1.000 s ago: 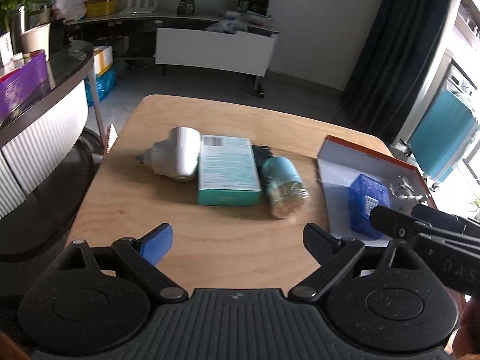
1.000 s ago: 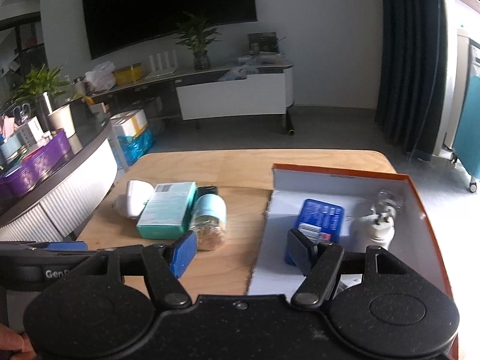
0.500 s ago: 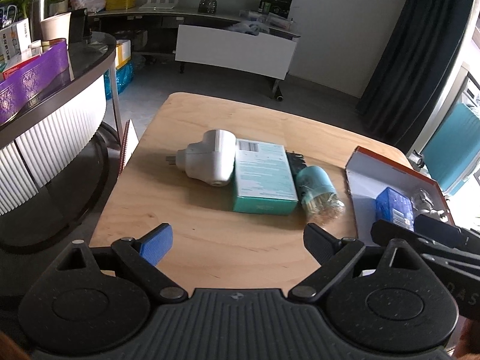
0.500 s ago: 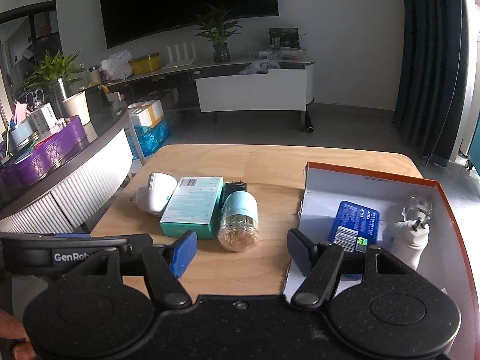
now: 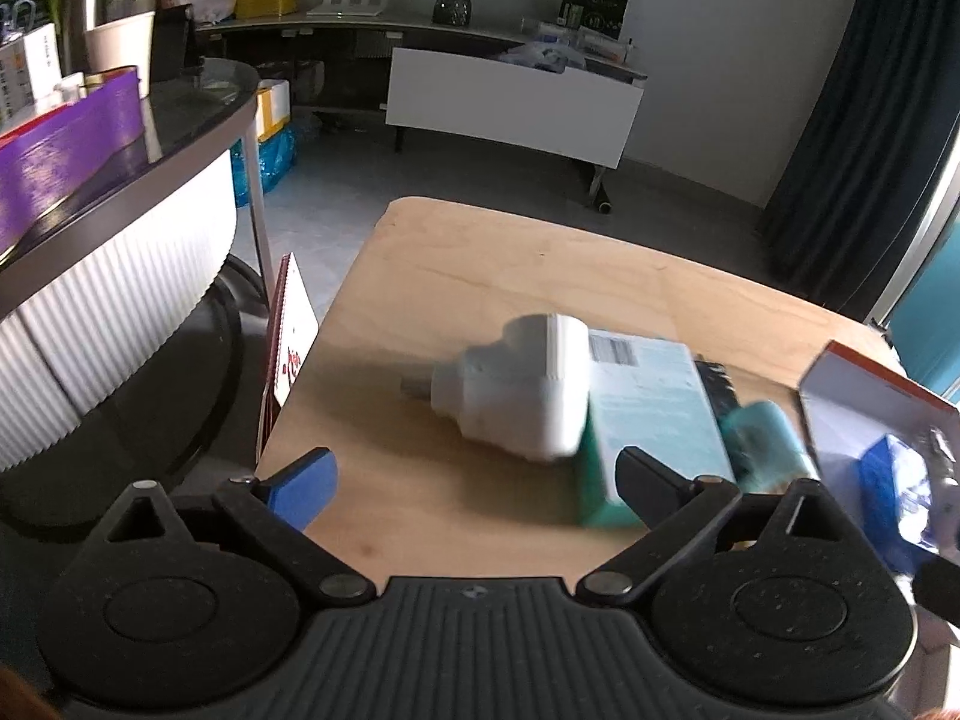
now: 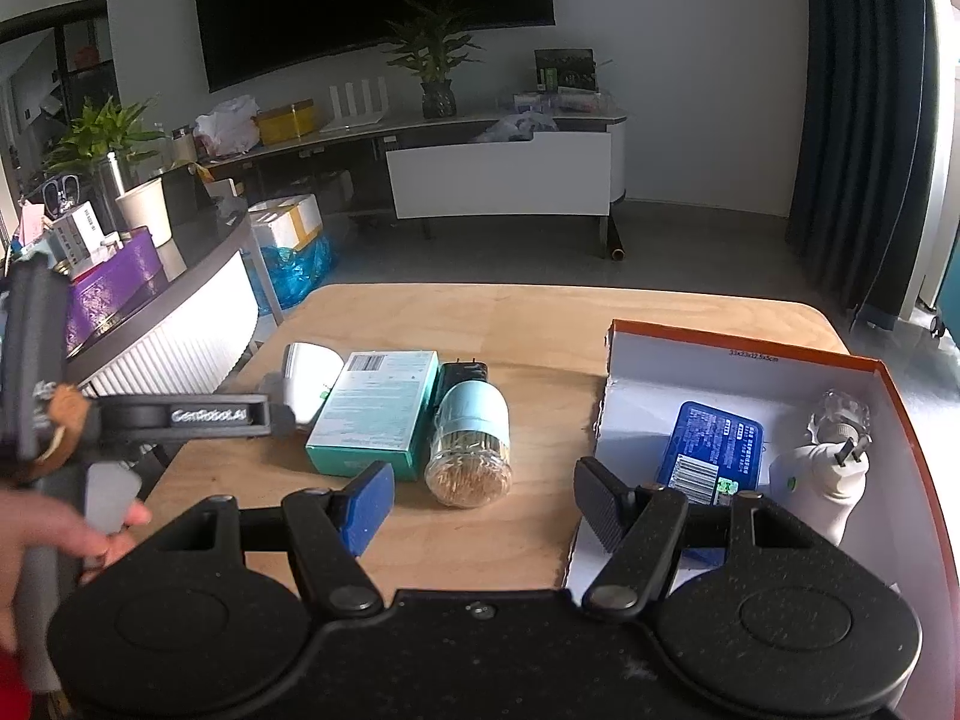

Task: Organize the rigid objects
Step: 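Grasp the large white plug with the left gripper while the right grasps the blue-lidded jar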

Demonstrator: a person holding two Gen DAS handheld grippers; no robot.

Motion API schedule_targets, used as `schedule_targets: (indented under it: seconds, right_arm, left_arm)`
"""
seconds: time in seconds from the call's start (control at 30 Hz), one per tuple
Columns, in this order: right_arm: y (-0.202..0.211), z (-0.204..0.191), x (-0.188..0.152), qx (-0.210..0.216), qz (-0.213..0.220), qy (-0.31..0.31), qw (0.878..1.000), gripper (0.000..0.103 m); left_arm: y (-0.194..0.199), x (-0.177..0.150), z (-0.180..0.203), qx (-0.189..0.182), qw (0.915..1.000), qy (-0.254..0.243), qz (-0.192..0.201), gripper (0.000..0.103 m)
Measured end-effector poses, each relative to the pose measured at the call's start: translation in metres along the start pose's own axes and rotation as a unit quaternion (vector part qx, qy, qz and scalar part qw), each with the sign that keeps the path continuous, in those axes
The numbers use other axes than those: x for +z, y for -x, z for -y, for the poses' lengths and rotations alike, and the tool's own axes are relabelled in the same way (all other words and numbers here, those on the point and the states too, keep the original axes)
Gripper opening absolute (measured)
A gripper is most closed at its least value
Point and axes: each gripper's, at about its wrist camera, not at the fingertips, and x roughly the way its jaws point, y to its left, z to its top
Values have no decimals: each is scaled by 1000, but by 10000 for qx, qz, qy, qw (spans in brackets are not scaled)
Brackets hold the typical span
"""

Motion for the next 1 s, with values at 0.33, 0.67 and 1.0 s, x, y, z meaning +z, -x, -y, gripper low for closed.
schedule_targets:
  seconds: [0.33, 0.67, 1.0]
  right_arm:
    - [-24, 1, 3, -34, -104, 0, 9999, 80]
    - [-63, -8, 11, -7, -363, 175, 9992, 80]
    - [-102, -6, 17, -53, -689, 187, 9974, 80]
  left_arm:
    - [-35, 10, -6, -153, 9997, -165, 43, 103]
    - [-44, 10, 0, -222, 9979, -532, 280, 88]
    - [-29, 7, -1, -348, 9973, -546, 346, 85]
